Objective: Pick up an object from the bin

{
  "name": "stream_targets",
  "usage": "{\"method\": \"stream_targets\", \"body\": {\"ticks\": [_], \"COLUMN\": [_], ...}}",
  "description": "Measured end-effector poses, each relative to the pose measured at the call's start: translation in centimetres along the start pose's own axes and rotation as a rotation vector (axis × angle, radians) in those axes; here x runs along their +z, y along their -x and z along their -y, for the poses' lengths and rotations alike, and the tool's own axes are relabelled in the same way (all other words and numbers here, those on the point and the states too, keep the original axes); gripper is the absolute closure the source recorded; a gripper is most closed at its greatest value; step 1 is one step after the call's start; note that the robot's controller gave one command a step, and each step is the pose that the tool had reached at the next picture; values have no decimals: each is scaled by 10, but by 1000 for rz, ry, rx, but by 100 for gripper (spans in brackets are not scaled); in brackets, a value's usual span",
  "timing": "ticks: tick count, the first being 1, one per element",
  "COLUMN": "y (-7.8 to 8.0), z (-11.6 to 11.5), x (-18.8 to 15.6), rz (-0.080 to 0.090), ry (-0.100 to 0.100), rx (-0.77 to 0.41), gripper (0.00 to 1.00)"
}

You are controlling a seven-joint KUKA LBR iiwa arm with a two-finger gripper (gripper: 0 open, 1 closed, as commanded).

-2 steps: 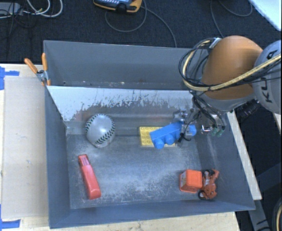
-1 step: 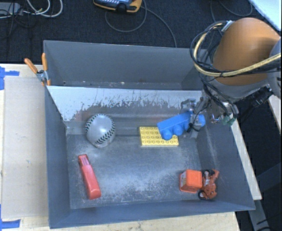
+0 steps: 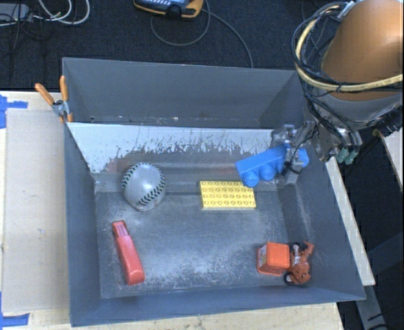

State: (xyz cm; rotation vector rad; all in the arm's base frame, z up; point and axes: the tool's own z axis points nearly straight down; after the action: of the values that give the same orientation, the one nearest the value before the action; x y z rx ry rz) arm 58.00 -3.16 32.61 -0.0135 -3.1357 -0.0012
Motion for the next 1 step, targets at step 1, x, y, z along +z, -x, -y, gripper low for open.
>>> {"method": "stream_targets", "body": {"ticks": [1], "y": [6], "z": [-1], "x": [-61], "rz": [0], "ry": [0], "rx": [14], "gripper": [0]}}
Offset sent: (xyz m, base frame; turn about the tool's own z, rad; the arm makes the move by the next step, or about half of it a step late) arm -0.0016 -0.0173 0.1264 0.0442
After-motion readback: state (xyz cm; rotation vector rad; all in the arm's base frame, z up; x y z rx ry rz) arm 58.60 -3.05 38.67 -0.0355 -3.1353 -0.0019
